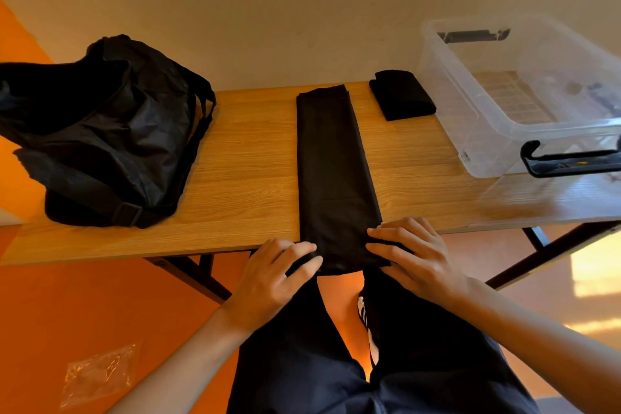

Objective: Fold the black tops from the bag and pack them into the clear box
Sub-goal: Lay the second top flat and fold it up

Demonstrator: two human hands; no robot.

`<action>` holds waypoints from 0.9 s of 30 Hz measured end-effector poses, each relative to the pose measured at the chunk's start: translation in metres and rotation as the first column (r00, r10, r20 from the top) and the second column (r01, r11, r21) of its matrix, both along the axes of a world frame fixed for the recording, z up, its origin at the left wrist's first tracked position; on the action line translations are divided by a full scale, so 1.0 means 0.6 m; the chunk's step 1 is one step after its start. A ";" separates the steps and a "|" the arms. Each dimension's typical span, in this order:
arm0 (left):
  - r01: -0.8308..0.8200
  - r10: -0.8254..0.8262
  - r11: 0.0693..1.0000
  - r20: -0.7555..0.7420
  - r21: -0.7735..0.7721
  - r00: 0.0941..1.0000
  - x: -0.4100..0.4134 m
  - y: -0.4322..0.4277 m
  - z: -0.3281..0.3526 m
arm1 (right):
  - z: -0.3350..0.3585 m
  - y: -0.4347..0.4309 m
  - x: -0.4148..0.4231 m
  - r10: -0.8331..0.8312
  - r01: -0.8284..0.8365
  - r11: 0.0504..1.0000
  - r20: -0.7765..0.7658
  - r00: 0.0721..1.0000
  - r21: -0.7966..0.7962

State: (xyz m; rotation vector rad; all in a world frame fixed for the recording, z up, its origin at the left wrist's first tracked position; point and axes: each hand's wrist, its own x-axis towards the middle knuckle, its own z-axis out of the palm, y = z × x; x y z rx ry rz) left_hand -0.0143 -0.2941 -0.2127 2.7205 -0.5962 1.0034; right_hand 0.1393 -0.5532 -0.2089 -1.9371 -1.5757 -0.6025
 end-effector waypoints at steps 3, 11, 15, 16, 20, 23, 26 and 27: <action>0.023 -0.023 0.999 -0.001 -0.030 1.000 0.002 0.000 0.010 | 0.004 -0.002 0.001 -0.005 0.005 1.000 -0.023 1.000 0.016; 0.039 -0.038 0.958 0.010 -0.285 0.999 0.036 0.000 0.048 | 0.047 0.023 0.008 -0.044 0.064 0.991 -0.166 0.985 0.118; 0.048 -0.050 0.914 0.006 -0.402 0.999 0.057 0.005 0.064 | 0.070 0.040 0.025 -0.015 0.056 0.990 -0.296 0.955 0.132; 0.048 -0.052 0.907 0.001 -0.419 0.999 0.062 0.006 0.069 | 0.074 0.043 0.029 -0.009 0.055 0.990 -0.341 0.940 0.126; -0.032 0.011 0.859 -0.044 -0.511 0.999 0.088 0.012 0.082 | 0.092 0.058 0.044 -0.046 0.102 0.992 -0.564 0.825 0.069; -0.130 0.071 0.783 -0.120 -0.609 0.990 0.114 0.017 0.090 | 0.103 0.074 0.060 -0.082 0.138 0.990 -0.696 0.714 0.024; -0.234 0.079 0.693 -0.250 -0.682 0.965 0.143 0.021 0.104 | 0.113 0.093 0.084 -0.105 0.156 0.988 -0.794 0.598 -0.012; -0.264 0.066 0.654 -0.295 -0.709 0.953 0.153 0.024 0.108 | 0.116 0.100 0.094 -0.109 0.158 0.987 -0.821 0.561 -0.023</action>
